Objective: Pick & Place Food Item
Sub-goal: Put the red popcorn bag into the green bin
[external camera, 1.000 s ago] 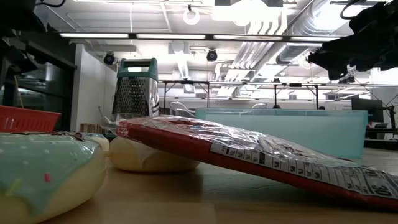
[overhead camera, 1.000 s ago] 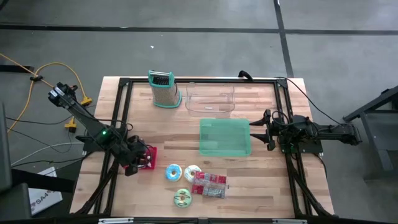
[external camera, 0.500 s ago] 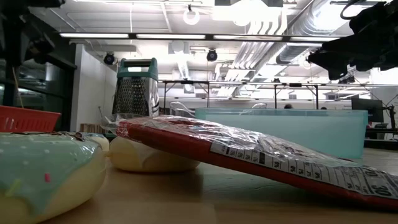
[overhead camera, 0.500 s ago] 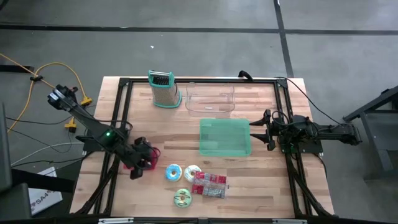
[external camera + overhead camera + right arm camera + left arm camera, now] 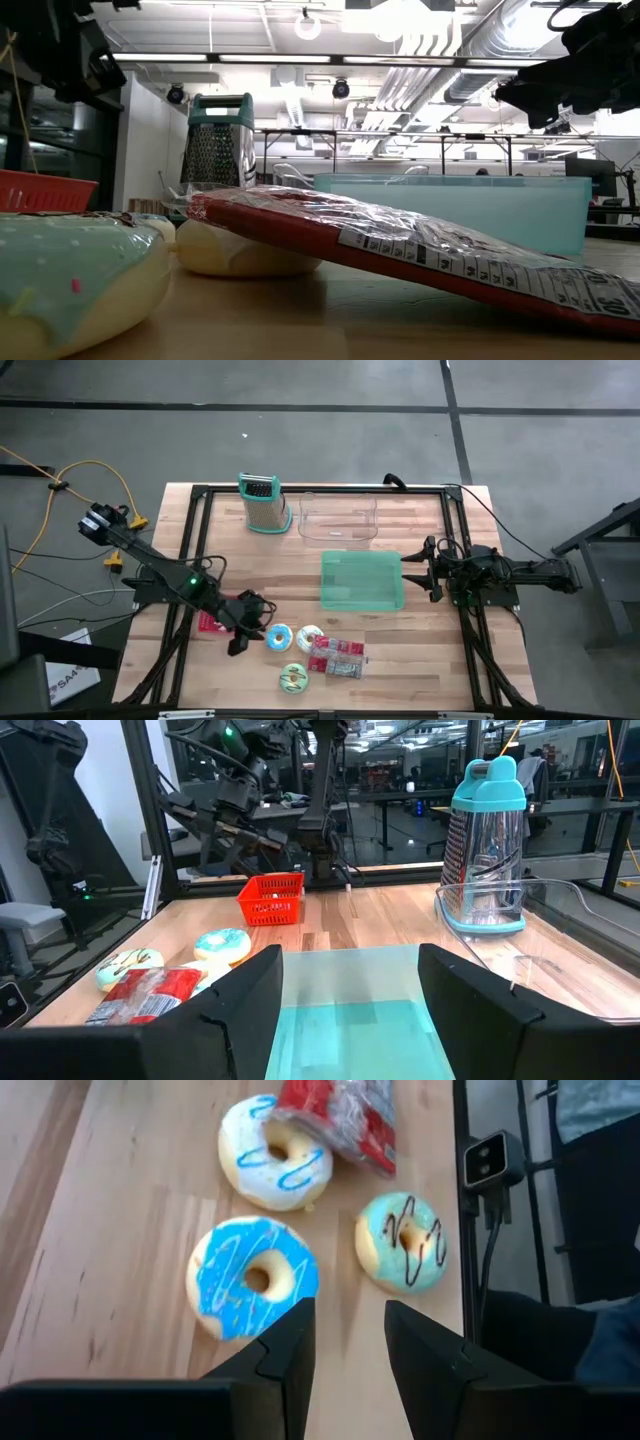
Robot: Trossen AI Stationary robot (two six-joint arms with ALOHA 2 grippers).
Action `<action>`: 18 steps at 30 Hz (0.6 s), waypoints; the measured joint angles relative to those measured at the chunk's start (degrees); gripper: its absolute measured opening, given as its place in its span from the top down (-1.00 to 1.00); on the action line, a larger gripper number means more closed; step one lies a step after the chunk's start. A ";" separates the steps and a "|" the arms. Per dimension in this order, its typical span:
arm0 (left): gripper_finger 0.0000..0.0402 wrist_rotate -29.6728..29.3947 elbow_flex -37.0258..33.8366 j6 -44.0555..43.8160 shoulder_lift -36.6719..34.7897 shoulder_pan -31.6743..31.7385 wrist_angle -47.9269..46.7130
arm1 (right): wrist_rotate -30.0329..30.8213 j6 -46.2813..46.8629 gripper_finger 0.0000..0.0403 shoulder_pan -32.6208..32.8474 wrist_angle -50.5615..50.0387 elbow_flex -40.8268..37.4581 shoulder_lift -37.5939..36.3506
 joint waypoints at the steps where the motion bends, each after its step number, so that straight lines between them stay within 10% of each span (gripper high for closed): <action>1: 0.41 0.00 0.00 0.47 0.55 0.17 0.88 | -0.02 0.00 -0.11 -0.01 0.00 0.02 0.00; 18: 0.41 -3.53 0.02 -2.79 12.25 -2.06 17.01 | 0.00 0.00 -0.11 0.00 0.00 0.01 0.00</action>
